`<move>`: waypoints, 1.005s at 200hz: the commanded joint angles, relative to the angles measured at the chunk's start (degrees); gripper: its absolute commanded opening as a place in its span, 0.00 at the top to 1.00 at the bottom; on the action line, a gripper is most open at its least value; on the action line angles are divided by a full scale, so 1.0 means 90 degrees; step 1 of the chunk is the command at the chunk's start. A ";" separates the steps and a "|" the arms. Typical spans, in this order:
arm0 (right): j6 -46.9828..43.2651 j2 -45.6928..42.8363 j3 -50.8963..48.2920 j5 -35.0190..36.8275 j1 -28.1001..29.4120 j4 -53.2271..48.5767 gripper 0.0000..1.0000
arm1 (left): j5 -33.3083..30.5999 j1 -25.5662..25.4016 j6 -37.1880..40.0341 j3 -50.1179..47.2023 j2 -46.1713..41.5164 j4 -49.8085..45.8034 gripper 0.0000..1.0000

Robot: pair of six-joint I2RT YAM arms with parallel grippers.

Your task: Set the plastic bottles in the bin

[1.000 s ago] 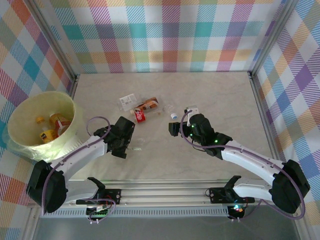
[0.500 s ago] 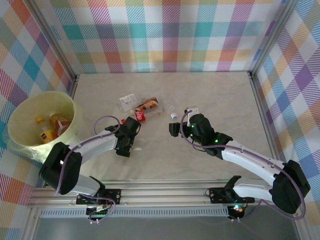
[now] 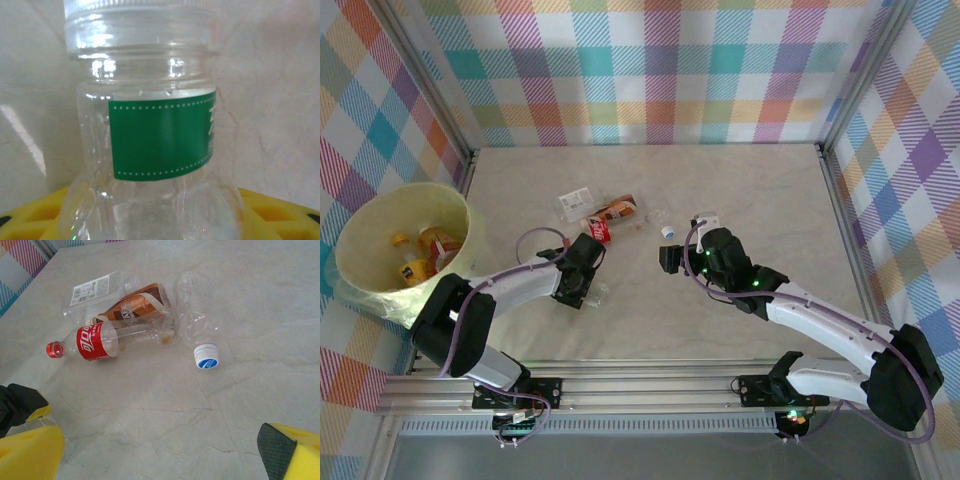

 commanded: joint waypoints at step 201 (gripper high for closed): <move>-0.0681 -0.0038 0.0221 -0.0893 -0.0024 0.0832 0.00 | -0.1748 0.0121 0.7210 0.4443 -0.2364 -0.2694 0.58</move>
